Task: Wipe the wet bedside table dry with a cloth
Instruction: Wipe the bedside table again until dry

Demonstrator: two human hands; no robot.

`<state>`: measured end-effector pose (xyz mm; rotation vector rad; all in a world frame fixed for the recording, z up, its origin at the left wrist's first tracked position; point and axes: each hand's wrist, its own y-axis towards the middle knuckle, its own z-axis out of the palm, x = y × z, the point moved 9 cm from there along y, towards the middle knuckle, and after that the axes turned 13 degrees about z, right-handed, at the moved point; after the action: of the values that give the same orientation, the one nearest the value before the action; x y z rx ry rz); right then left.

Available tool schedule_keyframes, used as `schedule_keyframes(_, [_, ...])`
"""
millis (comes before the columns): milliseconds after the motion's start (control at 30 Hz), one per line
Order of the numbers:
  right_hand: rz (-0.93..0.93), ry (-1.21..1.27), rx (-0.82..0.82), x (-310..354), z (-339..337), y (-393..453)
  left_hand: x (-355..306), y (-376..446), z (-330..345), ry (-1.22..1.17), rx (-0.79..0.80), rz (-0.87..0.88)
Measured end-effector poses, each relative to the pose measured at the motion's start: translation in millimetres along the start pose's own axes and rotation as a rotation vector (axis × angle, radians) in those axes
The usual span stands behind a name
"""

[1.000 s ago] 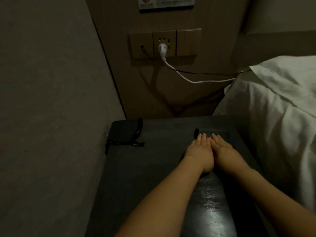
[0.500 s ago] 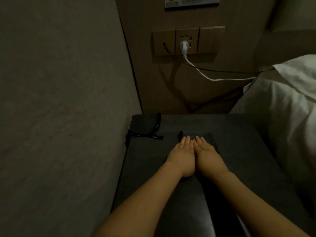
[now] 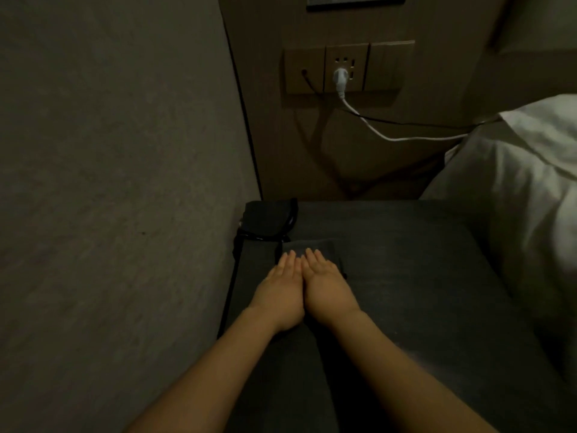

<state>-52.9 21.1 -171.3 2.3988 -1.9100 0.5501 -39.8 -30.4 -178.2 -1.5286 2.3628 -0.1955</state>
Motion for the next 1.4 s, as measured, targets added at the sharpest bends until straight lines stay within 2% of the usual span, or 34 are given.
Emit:
schedule_keyframes(700, [-0.103,0.016,0.059,51.2,17.3,5.0,49.3,-29.9,10.2,0.034,-0.052,-0.115])
schedule_keyframes(833, [-0.123,0.050,0.070,55.3,19.9,0.9,48.8,-31.2,-4.5,0.089,-0.259,-0.116])
schedule_keyframes(967, [-0.132,0.038,0.133,54.4,18.7,2.5,43.3,-27.5,-23.6,0.030,-0.402,-0.114])
schedule_keyframes(1067, [-0.139,0.029,0.185,53.8,15.9,6.1,64.0,-15.6,-0.6,0.134,-0.278,-0.181])
schedule_keyframes(1100, [-0.141,0.017,0.213,53.7,17.2,7.2,70.9,-8.9,9.9,0.146,-0.308,-0.151])
schedule_keyframes(1167, [-0.145,0.002,0.235,52.9,17.7,8.1,62.0,-11.3,8.9,0.130,-0.210,-0.099])
schedule_keyframes(1200, [-0.148,0.010,0.225,52.3,16.4,8.1,60.0,-14.3,5.1,0.131,-0.115,-0.134])
schedule_keyframes(1333, [-0.174,0.035,0.163,48.0,12.4,-0.5,43.7,-20.5,2.2,0.131,-0.087,-0.148])
schedule_keyframes(1367, [-0.174,0.037,0.150,46.4,12.3,-1.6,48.9,-22.8,2.7,0.043,-0.100,-0.207])
schedule_keyframes(1400, [-0.172,0.047,0.137,44.8,11.1,-3.0,49.4,-24.7,10.4,0.117,0.006,-0.180])
